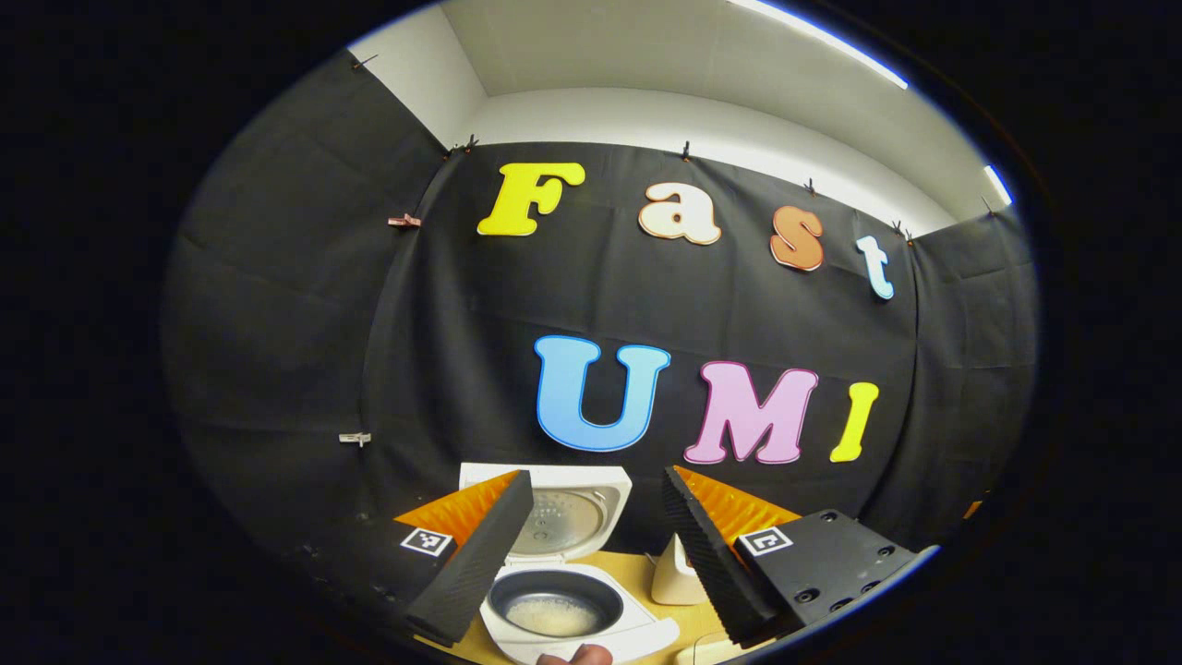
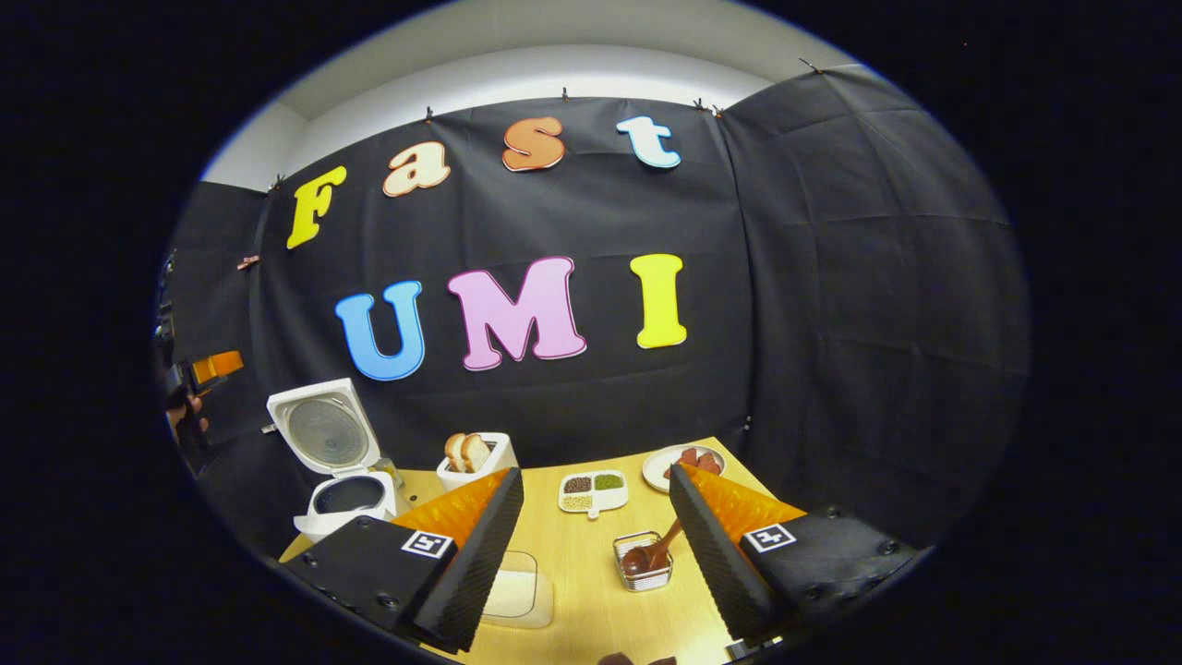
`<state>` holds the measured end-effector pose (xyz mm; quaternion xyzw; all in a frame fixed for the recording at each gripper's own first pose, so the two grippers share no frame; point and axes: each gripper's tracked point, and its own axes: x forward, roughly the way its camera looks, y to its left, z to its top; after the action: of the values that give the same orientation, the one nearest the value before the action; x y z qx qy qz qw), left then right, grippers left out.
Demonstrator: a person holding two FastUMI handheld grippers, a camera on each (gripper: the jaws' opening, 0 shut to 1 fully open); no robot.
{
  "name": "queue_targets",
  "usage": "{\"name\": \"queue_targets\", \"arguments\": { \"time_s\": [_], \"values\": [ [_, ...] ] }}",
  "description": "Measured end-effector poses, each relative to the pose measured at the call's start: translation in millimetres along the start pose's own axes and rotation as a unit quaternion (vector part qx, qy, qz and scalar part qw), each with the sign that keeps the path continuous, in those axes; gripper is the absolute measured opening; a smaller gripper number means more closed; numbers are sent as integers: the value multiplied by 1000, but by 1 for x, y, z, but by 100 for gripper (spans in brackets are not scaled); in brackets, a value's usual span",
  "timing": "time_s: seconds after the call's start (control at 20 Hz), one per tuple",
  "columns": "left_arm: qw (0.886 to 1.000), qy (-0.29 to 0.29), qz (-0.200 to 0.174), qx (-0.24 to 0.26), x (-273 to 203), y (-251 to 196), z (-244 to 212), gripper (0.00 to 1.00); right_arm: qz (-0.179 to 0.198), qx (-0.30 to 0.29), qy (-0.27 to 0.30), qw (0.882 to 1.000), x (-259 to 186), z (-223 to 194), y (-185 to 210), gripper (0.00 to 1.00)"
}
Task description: Close the left gripper, press the button to open the rice cooker; take a wooden spoon from the chopstick holder with the right hand, scoop a spoonful of rice and pour it into the rice cooker, then put the wooden spoon back into the chopstick holder.
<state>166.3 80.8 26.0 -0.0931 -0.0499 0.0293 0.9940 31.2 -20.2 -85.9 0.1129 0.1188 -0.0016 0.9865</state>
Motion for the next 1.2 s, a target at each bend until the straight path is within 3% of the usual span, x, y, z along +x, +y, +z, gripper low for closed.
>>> {"name": "queue_targets", "arguments": {
  "time_s": [0.35, 0.75, 0.9, 1.05, 1.2],
  "values": [
    [998, -48, 25, 44, 97, 21, 5, 96, -37, -13, 14, 999, -24, -7, -4, 98],
    [997, -15, 71, 42, 192, 54, -45, 96, -99, -29, 21, 994, -66, -8, -28, 98],
    [995, 6, 82, 63, 222, 64, -68, 96, -113, -28, 28, 993, -75, -13, -35, 98],
    [990, 32, 92, 97, 240, 70, -91, 96, -123, -20, 30, 992, -80, -17, -41, 98],
    [988, 74, 101, 85, 237, 74, -118, 96, -124, -7, 40, 991, -77, -24, -43, 98]
  ]
}}
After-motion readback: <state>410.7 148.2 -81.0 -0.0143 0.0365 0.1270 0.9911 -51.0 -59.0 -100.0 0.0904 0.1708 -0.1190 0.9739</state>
